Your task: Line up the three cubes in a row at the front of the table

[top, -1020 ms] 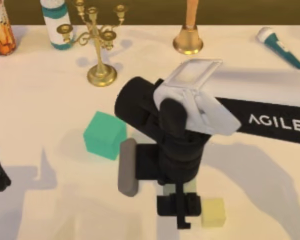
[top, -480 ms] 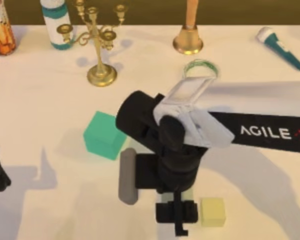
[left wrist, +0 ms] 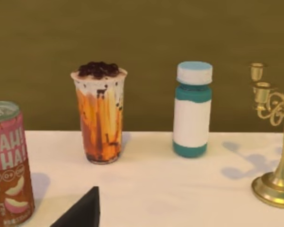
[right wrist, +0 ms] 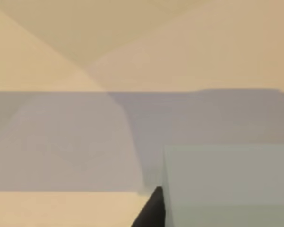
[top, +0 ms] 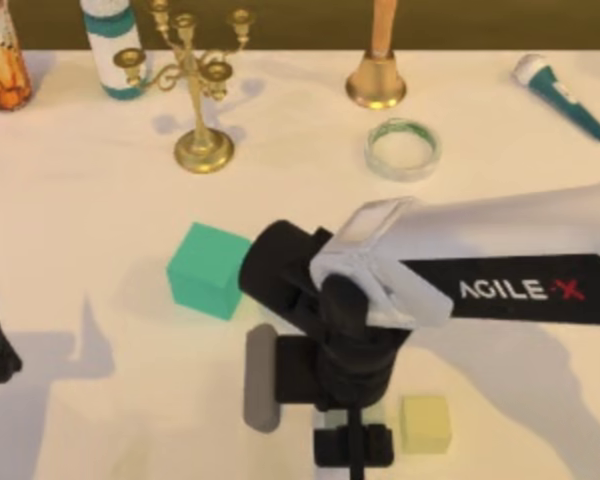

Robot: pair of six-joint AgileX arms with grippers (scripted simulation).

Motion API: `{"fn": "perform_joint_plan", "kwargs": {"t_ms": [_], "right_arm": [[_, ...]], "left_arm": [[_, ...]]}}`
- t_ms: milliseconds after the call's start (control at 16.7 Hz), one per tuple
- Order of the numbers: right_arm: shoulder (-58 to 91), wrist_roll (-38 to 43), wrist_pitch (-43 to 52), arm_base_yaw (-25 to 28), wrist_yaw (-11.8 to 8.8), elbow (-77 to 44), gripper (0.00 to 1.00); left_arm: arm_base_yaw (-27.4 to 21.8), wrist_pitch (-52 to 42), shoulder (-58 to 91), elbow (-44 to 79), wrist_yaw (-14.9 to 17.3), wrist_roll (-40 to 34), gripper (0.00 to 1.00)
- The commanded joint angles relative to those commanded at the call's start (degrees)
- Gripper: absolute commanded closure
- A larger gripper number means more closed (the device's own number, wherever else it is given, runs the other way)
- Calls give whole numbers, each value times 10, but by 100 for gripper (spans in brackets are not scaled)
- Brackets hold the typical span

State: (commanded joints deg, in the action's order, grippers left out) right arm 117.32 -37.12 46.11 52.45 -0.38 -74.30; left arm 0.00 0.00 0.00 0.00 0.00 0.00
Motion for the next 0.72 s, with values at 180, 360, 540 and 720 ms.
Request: {"fn": "perform_joint_plan", "kwargs": {"t_ms": [180, 360, 540, 720], "right_arm": [[0, 0, 0, 0, 0, 0, 85], [0, 0, 0, 0, 0, 0, 62], [0, 0, 0, 0, 0, 0, 40], [0, 0, 0, 0, 0, 0, 17]], "left_arm": [[0, 0, 0, 0, 0, 0, 0], [0, 0, 0, 0, 0, 0, 0], [0, 0, 0, 0, 0, 0, 0], [0, 0, 0, 0, 0, 0, 0]]}}
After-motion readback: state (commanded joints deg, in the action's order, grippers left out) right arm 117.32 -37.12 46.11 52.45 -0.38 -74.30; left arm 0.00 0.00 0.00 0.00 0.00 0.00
